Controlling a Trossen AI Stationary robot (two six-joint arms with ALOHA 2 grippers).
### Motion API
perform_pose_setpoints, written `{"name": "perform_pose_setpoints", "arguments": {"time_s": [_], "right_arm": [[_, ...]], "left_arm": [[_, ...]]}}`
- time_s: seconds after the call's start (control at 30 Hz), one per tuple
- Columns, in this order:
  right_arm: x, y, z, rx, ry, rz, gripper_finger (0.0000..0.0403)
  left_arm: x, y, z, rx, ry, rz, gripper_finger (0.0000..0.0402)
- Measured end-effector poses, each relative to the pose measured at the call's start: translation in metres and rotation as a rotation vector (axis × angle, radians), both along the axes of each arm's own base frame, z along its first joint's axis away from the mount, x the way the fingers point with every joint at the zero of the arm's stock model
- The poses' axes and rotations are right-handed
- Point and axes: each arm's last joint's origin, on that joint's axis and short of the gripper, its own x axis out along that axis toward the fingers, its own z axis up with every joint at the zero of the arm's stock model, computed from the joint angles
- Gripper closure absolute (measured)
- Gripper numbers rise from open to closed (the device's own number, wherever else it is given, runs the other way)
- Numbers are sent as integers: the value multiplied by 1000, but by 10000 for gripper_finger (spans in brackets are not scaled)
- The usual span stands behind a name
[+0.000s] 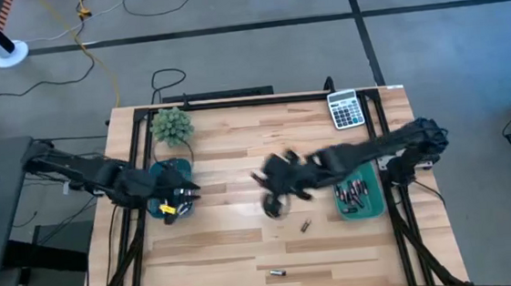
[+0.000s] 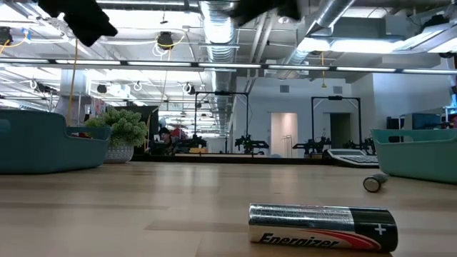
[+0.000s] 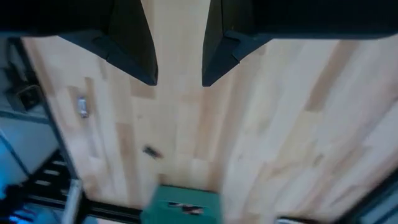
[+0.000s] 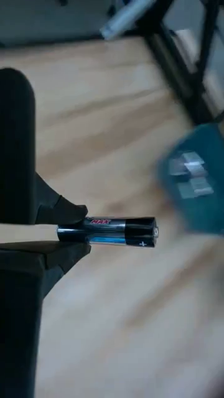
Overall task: Sort batteries
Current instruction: Put the silver battery into the blue bin
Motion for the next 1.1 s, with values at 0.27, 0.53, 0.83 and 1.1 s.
{"name": "perform_pose_setpoints", "arguments": {"time_s": [0.27,0.53,0.83,1.1], "right_arm": [[100,-47,-47,-97,-238,242,391],[183,-64,-101,-108,-241,357,391],[226,-76,-138,-92,-306,458,388],[225,-82,-155,-115,-265,490,386]], "left_arm": [[-40,17,4,-90,1,105,278],[-57,25,5,-89,-32,172,278],[-58,26,4,-76,-20,196,278],[-59,27,0,-94,-3,227,278]]}}
